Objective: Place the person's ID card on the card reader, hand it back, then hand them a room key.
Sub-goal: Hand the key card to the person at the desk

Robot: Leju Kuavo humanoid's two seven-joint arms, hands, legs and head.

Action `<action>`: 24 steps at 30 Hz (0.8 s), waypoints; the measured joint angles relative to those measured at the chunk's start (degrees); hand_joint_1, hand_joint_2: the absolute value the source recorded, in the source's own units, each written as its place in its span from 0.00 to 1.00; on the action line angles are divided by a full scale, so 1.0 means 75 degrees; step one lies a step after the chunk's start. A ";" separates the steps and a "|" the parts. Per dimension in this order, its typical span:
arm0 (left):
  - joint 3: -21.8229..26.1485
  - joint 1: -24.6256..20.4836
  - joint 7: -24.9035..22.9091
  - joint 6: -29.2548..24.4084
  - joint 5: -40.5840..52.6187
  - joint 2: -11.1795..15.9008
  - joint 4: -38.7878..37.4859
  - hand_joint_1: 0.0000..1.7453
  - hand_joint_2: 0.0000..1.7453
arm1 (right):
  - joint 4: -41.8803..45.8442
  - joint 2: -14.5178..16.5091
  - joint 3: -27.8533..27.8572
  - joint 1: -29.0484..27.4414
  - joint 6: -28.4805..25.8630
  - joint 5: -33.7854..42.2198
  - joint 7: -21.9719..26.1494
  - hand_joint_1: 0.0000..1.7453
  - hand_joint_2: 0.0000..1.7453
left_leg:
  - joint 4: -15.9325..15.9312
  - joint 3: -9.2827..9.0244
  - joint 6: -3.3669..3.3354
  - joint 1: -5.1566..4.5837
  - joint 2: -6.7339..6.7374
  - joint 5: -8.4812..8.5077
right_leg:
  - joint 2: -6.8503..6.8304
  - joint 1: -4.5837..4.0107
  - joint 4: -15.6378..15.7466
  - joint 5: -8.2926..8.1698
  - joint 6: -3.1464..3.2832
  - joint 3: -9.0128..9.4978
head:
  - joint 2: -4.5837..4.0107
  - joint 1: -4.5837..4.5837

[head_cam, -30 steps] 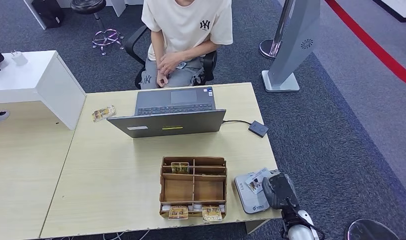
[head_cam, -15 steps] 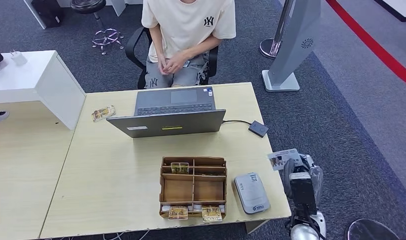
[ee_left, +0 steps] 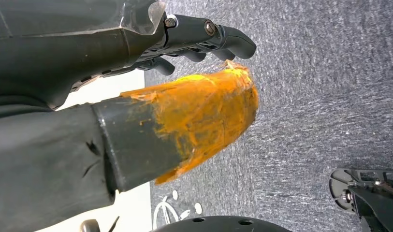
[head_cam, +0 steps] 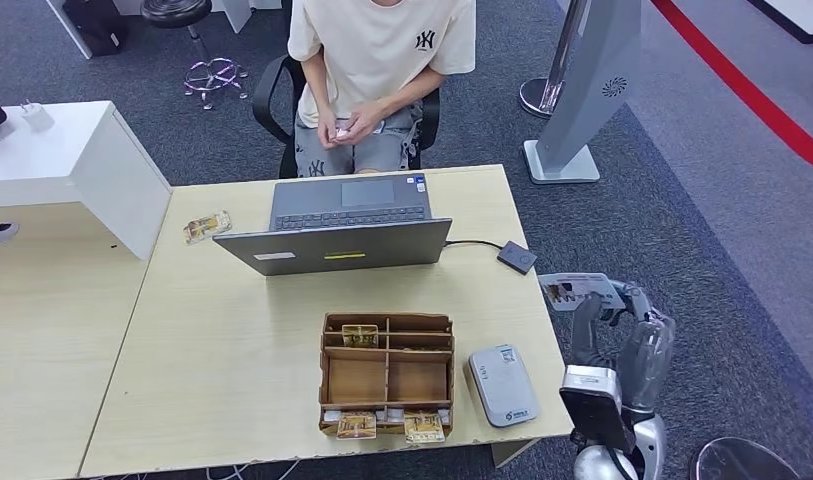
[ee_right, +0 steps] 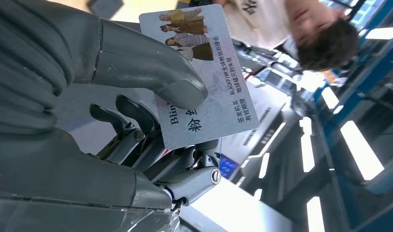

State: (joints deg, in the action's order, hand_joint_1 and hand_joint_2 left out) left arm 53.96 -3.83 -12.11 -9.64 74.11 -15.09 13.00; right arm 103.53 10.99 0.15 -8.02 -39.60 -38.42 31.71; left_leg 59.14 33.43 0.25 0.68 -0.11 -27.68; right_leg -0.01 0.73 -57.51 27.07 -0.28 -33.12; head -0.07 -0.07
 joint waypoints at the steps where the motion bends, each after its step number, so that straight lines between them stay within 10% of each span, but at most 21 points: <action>1: 0.0000 -0.0003 0.0009 0.0024 0.0034 0.0005 0.0000 0.00 0.00 | 0.0020 0.0004 -0.0100 0.0084 -0.0001 -0.0222 -0.0001 1.00 1.00 | 0.0000 0.0000 0.0000 0.0000 0.0000 0.0000 | 0.0000 0.0000 0.0000 0.0000 0.0000 0.0000 | -0.0001 0.0000; 24: -0.0539 -0.0058 0.0064 0.0685 0.1095 0.0122 0.0000 0.00 0.00 | -0.2807 0.0124 -0.2221 0.4318 -0.0001 -0.5453 -0.2085 1.00 1.00 | 0.0000 0.0002 0.0008 0.0002 -0.0001 0.0013 | 0.0002 -0.0001 -0.0008 -0.0008 0.0006 -0.0002 | -0.0001 0.0000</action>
State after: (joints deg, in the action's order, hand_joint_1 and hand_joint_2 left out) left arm 49.92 -4.26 -11.63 -4.50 82.32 -14.17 13.00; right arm 82.48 11.92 -16.50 24.36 -39.60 -79.31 16.08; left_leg 59.14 33.44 0.31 0.69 -0.12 -27.58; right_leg 0.00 0.72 -57.57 27.01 -0.23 -33.13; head -0.07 -0.07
